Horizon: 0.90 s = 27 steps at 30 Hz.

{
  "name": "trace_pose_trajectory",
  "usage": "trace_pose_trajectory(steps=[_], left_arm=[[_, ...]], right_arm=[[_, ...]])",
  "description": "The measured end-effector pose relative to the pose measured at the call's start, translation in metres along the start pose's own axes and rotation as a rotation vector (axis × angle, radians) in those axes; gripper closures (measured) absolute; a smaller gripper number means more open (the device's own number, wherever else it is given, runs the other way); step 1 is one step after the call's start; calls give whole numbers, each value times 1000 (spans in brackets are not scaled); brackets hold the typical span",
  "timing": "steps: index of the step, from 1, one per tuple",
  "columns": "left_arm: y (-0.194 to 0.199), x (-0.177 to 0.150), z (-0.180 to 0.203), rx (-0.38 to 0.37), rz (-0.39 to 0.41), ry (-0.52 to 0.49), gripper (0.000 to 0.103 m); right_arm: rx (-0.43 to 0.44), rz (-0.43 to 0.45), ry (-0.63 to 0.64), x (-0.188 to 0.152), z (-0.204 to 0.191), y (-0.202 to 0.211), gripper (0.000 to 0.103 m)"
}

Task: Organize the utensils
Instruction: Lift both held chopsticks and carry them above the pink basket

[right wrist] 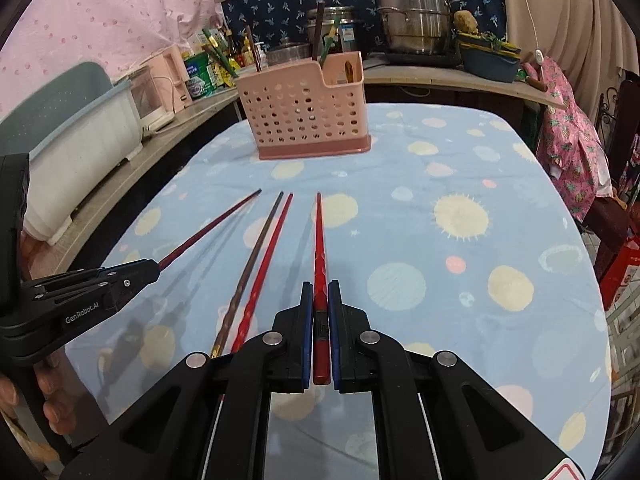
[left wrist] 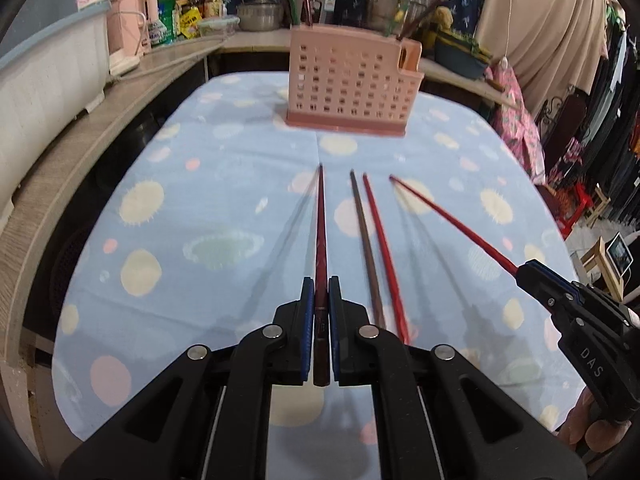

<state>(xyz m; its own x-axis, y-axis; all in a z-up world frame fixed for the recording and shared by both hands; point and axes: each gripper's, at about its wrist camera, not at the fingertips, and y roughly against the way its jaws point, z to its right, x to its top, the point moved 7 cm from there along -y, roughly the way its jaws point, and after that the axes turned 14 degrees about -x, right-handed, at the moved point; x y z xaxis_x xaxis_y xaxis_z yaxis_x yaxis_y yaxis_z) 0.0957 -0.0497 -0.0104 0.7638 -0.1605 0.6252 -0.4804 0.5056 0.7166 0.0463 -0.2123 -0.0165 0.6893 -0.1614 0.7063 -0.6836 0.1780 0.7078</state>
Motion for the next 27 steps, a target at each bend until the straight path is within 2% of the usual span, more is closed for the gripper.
trace_pose_trajectory(steps=[12, 27], left_arm=[[38, 77, 1, -13, 166, -11, 96], [70, 185, 6, -38, 351, -48, 96]], right_arm=[[-18, 168, -23, 83, 12, 27, 96], [16, 306, -62, 173, 8, 41, 96]])
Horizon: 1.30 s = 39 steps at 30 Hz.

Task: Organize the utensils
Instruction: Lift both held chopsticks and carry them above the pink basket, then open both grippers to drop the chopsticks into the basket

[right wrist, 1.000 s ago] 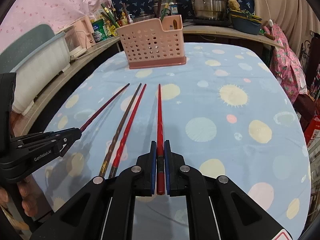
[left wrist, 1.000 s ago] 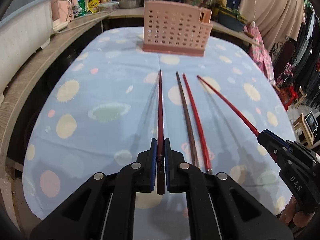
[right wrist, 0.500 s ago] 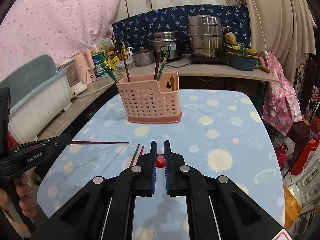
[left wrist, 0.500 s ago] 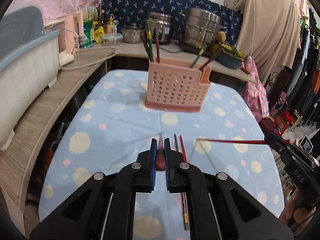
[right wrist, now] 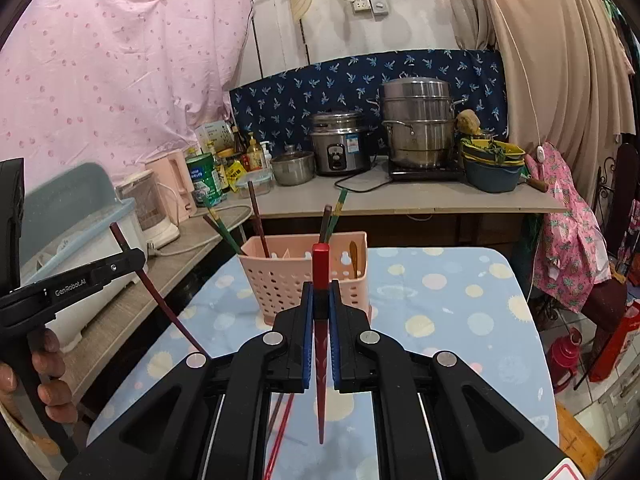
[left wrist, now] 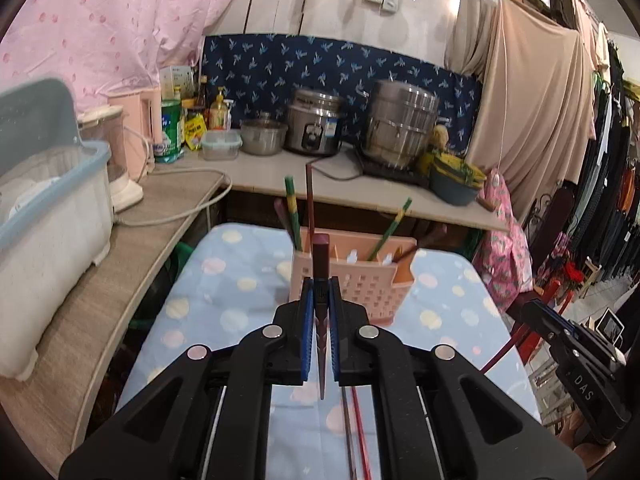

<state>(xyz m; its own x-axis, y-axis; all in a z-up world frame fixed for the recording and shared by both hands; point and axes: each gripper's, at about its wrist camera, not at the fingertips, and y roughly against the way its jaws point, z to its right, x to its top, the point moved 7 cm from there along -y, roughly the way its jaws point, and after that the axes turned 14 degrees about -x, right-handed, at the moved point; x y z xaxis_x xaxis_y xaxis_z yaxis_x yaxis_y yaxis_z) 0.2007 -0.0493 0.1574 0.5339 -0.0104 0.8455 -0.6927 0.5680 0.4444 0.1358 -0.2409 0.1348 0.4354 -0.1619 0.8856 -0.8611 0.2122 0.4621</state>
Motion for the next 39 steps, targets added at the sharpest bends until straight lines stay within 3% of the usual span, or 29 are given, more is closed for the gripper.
trace_pose_trajectory(steps=[10, 15, 20, 28, 39], left_arm=[[-2, 90, 15, -25, 156, -45, 96], [-11, 118, 14, -11, 210, -50, 96], [-32, 132, 5, 15, 218, -50, 96], [-61, 127, -9, 38, 183, -41, 96], [-93, 103, -26, 52, 114, -15, 96]], right_arm=[[34, 144, -87, 89, -3, -9, 96], [49, 193, -109, 128, -12, -24, 96], [52, 201, -125, 147, -15, -49, 96], [41, 184, -137, 160, -20, -89, 96], [34, 61, -122, 115, -24, -141, 96]])
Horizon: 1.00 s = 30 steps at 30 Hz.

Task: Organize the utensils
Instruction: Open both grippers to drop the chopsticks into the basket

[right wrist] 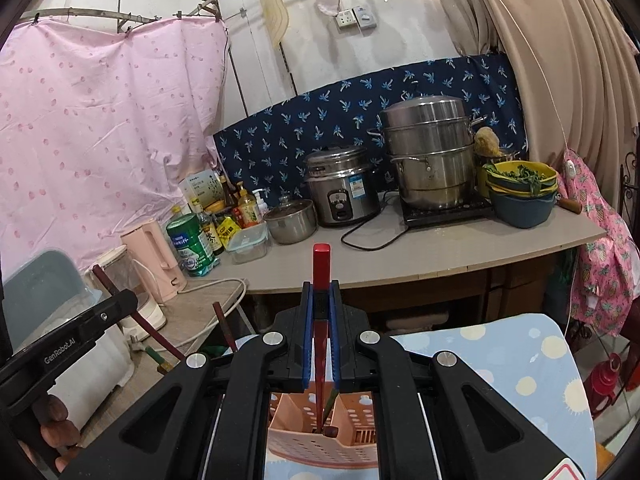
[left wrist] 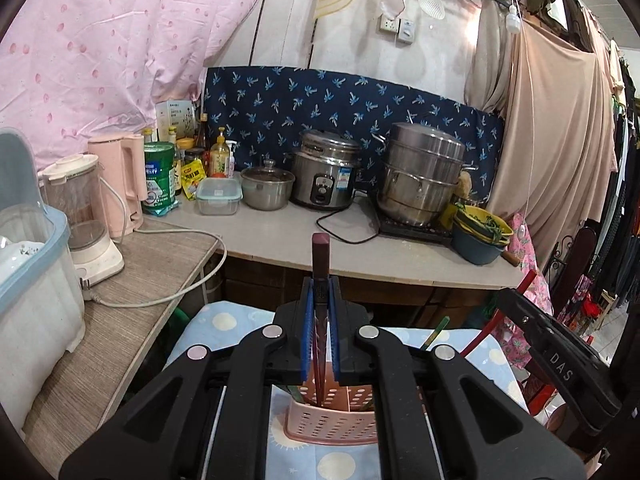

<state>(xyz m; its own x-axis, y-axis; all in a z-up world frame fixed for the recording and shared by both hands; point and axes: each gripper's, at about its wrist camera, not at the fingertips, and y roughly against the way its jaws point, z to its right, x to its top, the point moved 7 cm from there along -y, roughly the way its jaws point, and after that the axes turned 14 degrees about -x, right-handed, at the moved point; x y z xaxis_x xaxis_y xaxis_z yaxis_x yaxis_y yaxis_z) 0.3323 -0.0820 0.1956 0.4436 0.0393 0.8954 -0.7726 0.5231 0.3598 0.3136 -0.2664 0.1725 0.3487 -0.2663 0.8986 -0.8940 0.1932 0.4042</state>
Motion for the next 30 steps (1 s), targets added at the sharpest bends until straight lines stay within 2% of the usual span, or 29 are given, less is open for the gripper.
trace_pose_trajectory(steps=[4, 7, 8, 9, 11, 18, 30], left_arm=[[-6, -9, -2, 14, -15, -1, 96], [-7, -17, -4, 21, -25, 0, 94], [-7, -19, -4, 23, -26, -4, 92], [-7, -20, -4, 31, -29, -6, 86], [-7, -22, -4, 36, -34, -5, 81], [3, -34, -1, 42, -50, -16, 78], [23, -75, 5, 55, -115, -25, 78]], right_arm=[[-7, -24, 16, -10, -1, -6, 95], [-19, -22, 29, -17, 1, -4, 90], [-23, -21, 32, -18, 2, -3, 85], [-24, -22, 33, -20, 2, -2, 79], [-27, -22, 29, -21, 4, 1, 77], [-20, -9, 36, -25, 6, 22, 73], [-18, -73, 70, -77, 11, 53, 73]])
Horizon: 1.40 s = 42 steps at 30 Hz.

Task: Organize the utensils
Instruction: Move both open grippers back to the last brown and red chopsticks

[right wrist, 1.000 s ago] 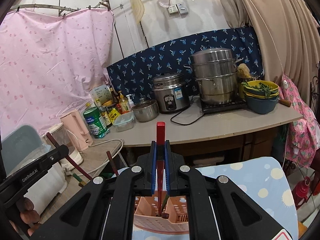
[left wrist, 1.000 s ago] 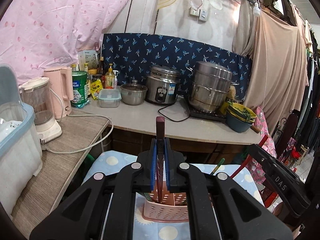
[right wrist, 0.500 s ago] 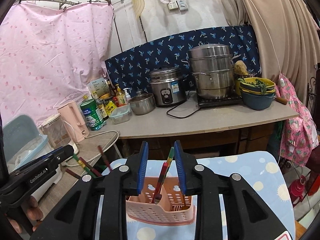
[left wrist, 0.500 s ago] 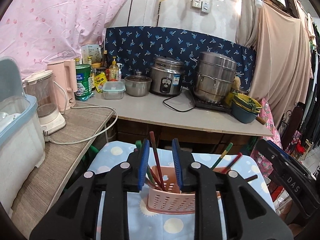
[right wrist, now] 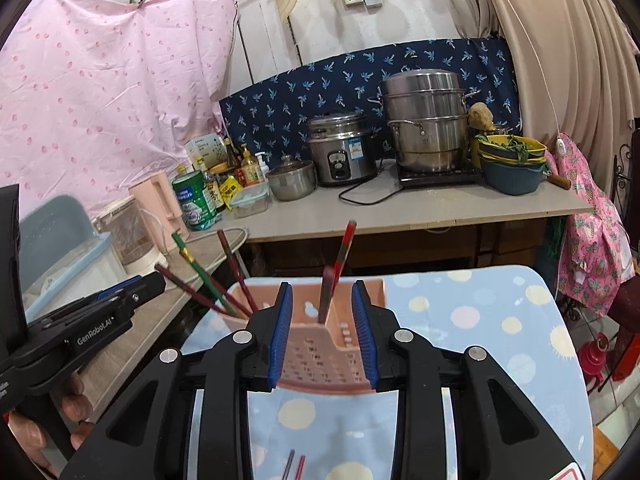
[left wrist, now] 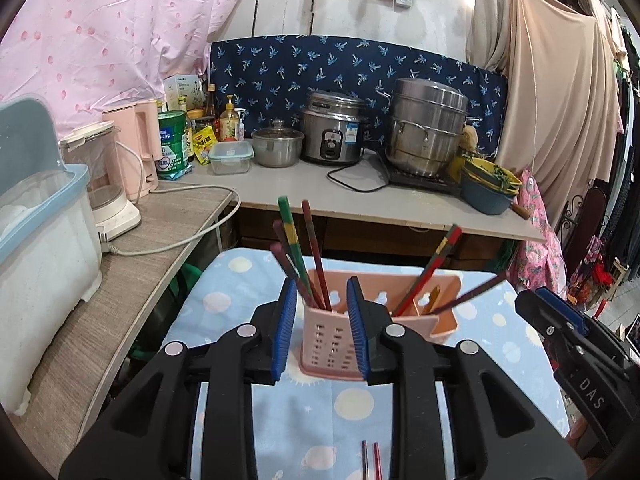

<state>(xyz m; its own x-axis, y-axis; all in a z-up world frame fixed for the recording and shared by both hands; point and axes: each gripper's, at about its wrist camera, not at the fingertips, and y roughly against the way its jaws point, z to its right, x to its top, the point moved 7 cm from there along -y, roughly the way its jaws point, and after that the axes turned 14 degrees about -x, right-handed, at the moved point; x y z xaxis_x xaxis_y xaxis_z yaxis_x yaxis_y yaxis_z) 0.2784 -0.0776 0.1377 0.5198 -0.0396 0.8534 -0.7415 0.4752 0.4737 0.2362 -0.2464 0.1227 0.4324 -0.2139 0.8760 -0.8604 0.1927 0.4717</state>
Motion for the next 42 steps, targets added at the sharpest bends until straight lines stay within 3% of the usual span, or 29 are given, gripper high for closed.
trace_pose_trajectory(steps=[12, 29, 42], left_arm=[[18, -52, 4, 2, -72, 9, 78], [39, -152, -1, 31, -228, 19, 78], [52, -208, -4, 36, -317, 46, 78]], right_arm=[[-8, -80, 44, -61, 7, 24, 73], [-5, -240, 91, -163, 13, 59, 73], [29, -345, 170, -233, -5, 79, 73]])
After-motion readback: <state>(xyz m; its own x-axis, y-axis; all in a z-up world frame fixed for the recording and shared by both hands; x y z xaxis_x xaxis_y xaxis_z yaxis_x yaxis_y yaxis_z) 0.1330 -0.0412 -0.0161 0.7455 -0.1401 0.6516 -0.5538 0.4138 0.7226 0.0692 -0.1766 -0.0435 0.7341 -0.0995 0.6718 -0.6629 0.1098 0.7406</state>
